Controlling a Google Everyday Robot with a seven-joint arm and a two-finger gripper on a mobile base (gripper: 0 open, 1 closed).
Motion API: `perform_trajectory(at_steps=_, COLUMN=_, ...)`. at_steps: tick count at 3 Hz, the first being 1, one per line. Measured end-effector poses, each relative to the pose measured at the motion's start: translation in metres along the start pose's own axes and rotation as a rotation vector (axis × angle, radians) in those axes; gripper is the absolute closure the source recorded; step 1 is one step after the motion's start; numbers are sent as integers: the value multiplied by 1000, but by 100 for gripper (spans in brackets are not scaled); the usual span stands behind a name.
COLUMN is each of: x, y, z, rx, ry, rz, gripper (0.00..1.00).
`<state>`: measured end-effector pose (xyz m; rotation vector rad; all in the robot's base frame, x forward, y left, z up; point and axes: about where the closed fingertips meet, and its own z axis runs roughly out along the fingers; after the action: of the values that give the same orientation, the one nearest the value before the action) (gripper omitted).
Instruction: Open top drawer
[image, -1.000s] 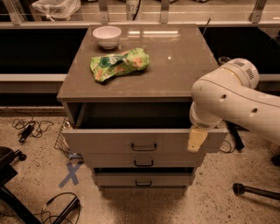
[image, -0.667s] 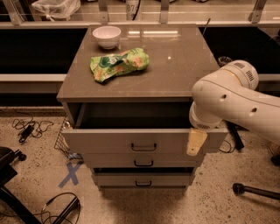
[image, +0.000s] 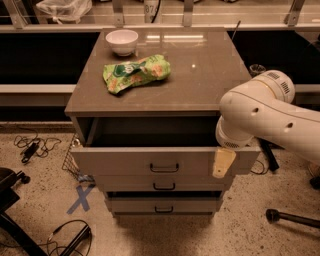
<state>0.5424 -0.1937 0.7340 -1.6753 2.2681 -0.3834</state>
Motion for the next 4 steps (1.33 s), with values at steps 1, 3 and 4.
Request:
perform_trajectory(at_steps=1, x=-8, y=9, z=16, rx=-55, ry=-46, rz=-16, gripper=15)
perform_trajectory(at_steps=3, x=-27, y=32, z=53, rx=-198, ry=-174, rz=-47, gripper=0)
perform_trajectory(at_steps=4, x=-27, y=32, z=53, rx=-197, ry=-174, rz=-46, gripper=0)
